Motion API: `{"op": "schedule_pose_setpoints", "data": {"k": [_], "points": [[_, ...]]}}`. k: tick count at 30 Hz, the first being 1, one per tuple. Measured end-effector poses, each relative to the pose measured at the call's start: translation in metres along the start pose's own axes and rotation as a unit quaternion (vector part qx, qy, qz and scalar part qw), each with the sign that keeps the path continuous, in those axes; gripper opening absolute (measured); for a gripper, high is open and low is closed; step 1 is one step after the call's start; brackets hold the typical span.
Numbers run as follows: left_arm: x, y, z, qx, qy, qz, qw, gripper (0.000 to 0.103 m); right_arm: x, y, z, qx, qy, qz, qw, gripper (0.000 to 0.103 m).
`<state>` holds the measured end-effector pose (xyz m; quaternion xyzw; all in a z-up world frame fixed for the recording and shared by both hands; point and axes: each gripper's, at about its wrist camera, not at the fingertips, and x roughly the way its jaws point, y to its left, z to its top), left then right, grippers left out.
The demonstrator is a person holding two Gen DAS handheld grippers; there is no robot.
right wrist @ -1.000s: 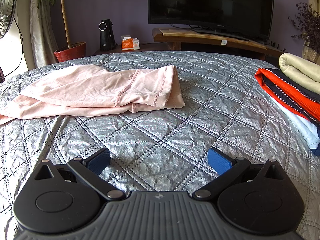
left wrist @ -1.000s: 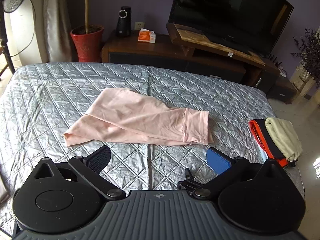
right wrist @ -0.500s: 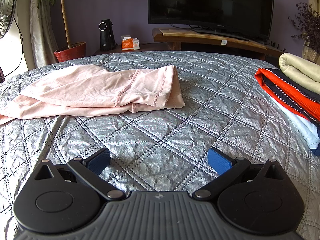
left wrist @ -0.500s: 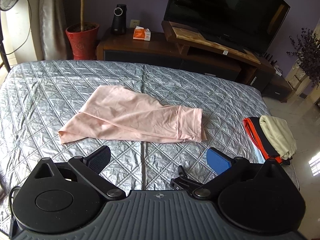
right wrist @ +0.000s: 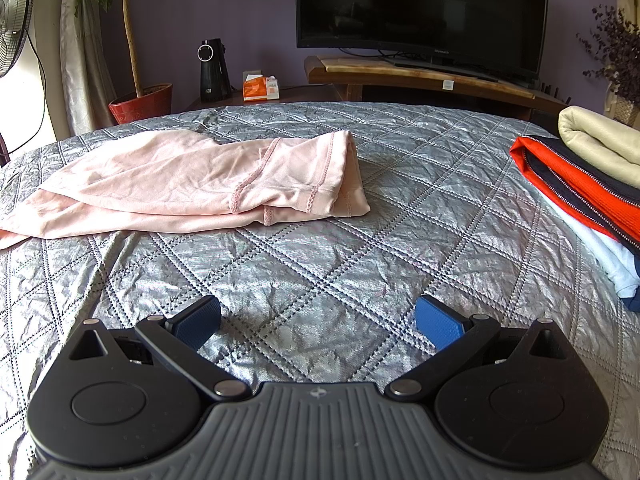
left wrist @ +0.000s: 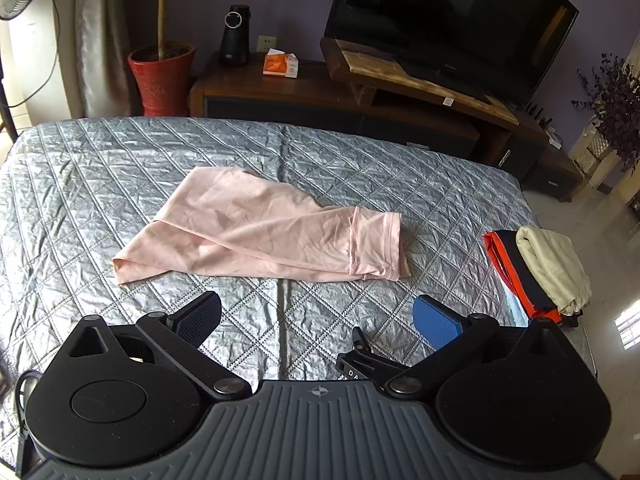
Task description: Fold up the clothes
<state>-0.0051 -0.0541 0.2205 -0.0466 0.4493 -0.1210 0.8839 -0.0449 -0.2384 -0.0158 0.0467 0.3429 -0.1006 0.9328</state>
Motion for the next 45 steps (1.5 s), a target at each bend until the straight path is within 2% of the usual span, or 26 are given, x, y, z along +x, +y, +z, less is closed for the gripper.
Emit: {"op": "schedule_pose_setpoints", "data": {"k": [22, 37, 45], "points": [[0.008, 0.002, -0.003, -0.001, 0.008, -0.005, 1.0, 0.103, 0.0, 0.0, 0.0, 0.0, 0.0, 0.0, 1.0, 0.103], [0.043, 0.049, -0.006, -0.019, 0.027, 0.005, 0.9995, 0.103, 0.0, 0.0, 0.0, 0.0, 0.0, 0.0, 1.0, 0.103], [0.054, 0.053, -0.007, -0.015, 0.031, 0.017, 0.9993, 0.103, 0.0, 0.0, 0.0, 0.0, 0.0, 0.0, 1.0, 0.103]]}}
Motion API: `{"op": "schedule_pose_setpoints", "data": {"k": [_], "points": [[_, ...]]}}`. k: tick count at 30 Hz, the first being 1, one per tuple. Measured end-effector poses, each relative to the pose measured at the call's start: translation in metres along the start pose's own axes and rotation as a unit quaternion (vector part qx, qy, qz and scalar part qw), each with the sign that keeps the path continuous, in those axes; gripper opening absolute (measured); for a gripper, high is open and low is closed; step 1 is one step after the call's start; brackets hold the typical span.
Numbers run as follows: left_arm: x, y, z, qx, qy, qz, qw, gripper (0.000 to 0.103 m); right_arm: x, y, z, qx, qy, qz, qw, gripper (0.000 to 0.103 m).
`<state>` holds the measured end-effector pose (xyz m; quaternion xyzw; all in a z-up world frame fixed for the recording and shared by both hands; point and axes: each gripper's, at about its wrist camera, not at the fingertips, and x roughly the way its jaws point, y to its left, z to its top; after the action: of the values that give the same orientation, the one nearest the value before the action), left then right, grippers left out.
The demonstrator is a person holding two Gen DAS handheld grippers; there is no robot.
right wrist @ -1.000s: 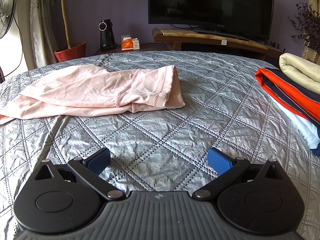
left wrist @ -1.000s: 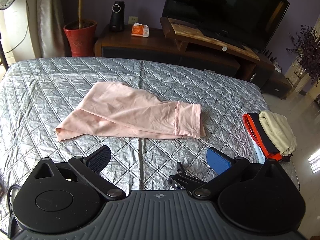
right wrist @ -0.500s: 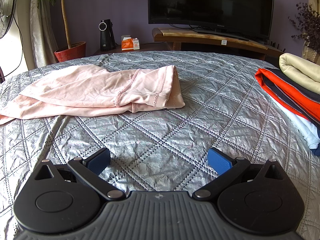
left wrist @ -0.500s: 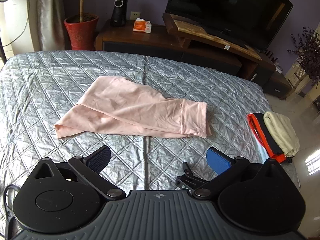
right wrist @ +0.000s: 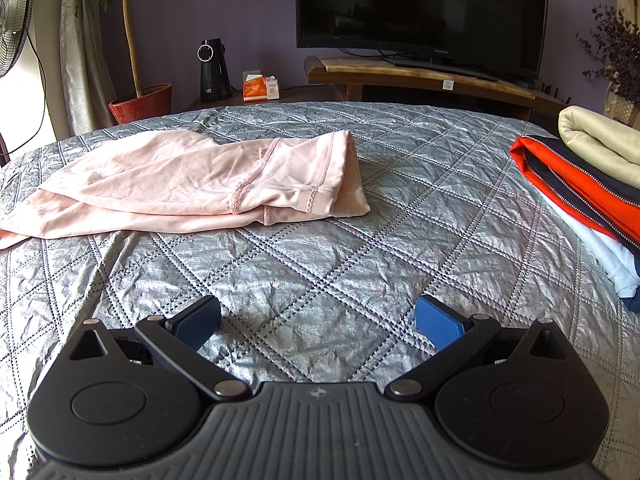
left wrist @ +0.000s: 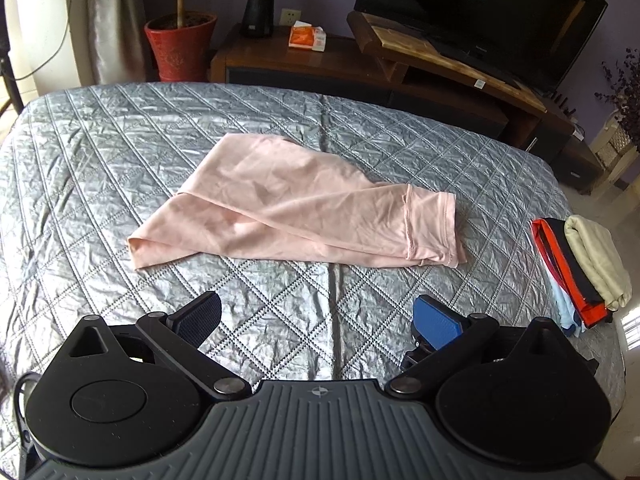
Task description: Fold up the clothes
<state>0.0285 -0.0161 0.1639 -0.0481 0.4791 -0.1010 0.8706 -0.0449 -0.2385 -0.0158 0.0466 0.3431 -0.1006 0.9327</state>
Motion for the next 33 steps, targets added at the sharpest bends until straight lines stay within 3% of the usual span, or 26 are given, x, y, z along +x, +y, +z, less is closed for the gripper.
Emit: {"op": "schedule_pose_setpoints", "data": {"k": [3, 6, 8, 10, 13, 16, 21, 27, 29, 31, 33], "points": [[0.001, 0.001, 0.0, 0.0, 0.001, -0.001, 1.0, 0.103, -0.002, -0.001, 0.002, -0.008, 0.012, 0.002, 1.0, 0.102], [0.002, 0.004, 0.001, -0.005, 0.001, 0.0, 1.0, 0.103, -0.001, -0.007, 0.017, -0.024, 0.065, 0.026, 0.997, 0.102], [0.003, 0.009, 0.002, -0.012, 0.001, 0.002, 0.9999, 0.103, -0.001, -0.011, 0.027, 0.016, 0.108, -0.022, 0.994, 0.094], [0.002, 0.014, 0.003, -0.019, 0.0, 0.005, 0.9998, 0.103, -0.001, -0.013, 0.037, 0.052, 0.156, -0.075, 0.983, 0.079], [0.002, 0.021, 0.005, -0.029, -0.001, 0.008, 0.9996, 0.103, -0.013, 0.007, 0.058, 0.012, 0.21, -0.131, 0.969, 0.072], [0.0, 0.027, 0.007, -0.037, -0.003, 0.009, 0.9993, 0.103, -0.048, 0.04, 0.079, -0.05, 0.201, -0.181, 0.961, 0.073], [-0.004, 0.035, 0.01, -0.049, -0.008, 0.01, 0.9987, 0.103, -0.119, 0.09, 0.102, -0.068, 0.141, -0.144, 0.977, 0.081], [-0.006, 0.043, 0.011, -0.059, -0.01, 0.011, 0.9981, 0.103, -0.152, 0.129, 0.118, -0.088, 0.137, -0.157, 0.974, 0.087], [-0.007, 0.045, 0.012, -0.062, -0.011, 0.011, 0.998, 0.103, -0.154, 0.133, 0.113, -0.097, 0.142, -0.165, 0.971, 0.086], [-0.008, 0.046, 0.012, -0.064, -0.013, 0.011, 0.9978, 0.103, -0.147, 0.128, 0.11, -0.102, 0.146, -0.168, 0.97, 0.074], [-0.008, 0.047, 0.012, -0.064, -0.013, 0.011, 0.9978, 0.103, -0.148, 0.123, 0.113, -0.09, 0.153, -0.153, 0.972, 0.071]]}}
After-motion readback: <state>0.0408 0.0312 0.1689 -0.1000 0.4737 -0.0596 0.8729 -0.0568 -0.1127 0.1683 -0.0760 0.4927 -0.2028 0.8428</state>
